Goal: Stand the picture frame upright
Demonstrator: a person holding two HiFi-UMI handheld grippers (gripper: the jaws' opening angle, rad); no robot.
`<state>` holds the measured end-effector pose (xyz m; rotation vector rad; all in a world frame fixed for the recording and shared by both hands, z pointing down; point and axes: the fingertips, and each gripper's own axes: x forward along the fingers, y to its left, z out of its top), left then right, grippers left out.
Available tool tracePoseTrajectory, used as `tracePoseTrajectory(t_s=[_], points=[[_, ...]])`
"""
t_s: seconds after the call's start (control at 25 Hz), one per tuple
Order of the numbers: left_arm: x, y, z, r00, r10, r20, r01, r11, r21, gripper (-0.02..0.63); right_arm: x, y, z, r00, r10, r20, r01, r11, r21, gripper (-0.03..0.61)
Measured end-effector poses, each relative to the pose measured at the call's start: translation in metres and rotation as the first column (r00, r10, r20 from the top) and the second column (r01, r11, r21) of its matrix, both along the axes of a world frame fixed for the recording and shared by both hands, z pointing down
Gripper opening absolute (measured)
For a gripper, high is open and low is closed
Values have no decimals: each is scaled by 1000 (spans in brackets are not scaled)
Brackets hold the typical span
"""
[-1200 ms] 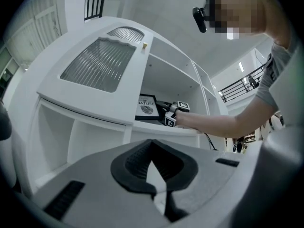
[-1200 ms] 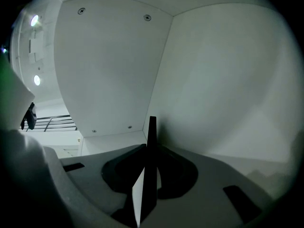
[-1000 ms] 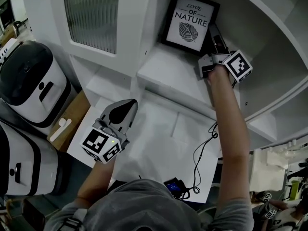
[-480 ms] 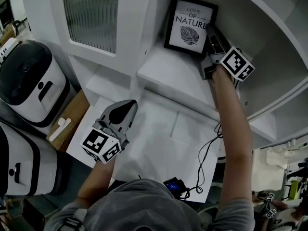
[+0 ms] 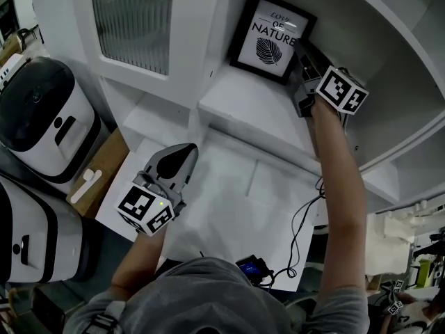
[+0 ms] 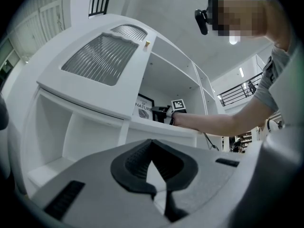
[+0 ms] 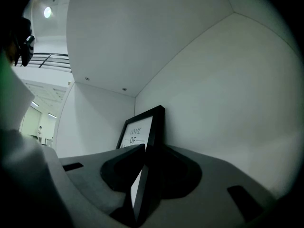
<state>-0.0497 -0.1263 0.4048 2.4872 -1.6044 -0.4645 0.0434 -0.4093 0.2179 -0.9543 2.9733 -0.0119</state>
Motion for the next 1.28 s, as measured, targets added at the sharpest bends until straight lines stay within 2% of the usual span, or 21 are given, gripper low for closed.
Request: tracePoseTrajectory(t_s=[0.16,0.36,0.68,0.92,1.28], points=[[4,0,-1,1000,11,-2,-11,1000,6,6,-1,-1,-2,1000,26,-6,-26,999,25,98],[7,0,1,1000,14,-3,-14,1000,7,6,-1,-6,-8,992,123,-10,-121,986,118,97],[4,2,3,1000,3,-8,-3,1000,1,6,-4,-10,-6,994,109,8,-109,993,53,98],[3,1,5,1000,2,-10,-2,1000,-1,6,-5,-8,-4,996,86,9,-87,995,52,124],[1,5,6,1000,-5,-7,5,1000,-5,6,5,-5,-13,991,131,36,-133,988,80,140]])
